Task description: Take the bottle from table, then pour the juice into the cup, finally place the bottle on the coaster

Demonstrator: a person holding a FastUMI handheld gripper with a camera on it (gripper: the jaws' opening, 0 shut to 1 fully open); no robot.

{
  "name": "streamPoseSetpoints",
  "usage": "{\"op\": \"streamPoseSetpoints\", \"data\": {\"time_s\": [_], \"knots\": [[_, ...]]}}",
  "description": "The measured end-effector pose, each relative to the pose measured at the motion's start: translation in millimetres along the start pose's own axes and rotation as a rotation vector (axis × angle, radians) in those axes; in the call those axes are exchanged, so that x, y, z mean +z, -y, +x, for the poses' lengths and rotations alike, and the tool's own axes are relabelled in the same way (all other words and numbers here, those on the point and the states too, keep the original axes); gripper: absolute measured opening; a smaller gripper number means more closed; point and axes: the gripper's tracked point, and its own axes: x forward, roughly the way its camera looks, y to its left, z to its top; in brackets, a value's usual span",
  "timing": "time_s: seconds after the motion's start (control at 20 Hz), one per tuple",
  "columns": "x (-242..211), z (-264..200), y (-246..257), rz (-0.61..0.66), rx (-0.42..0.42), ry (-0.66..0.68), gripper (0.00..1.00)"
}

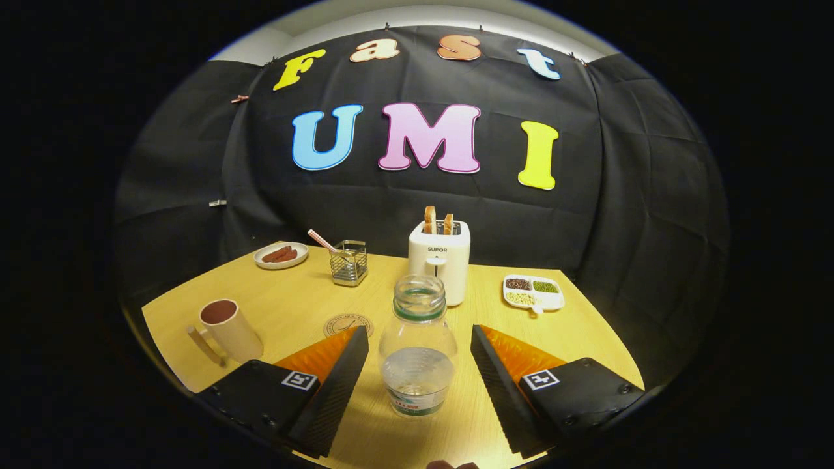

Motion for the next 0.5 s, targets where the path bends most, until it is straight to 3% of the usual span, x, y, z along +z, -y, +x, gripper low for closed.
{"op": "streamPoseSetpoints", "data": {"time_s": [0.5], "knots": [[-32, 17, 6, 0.027, -0.018, -0.026, 0.98]]}}
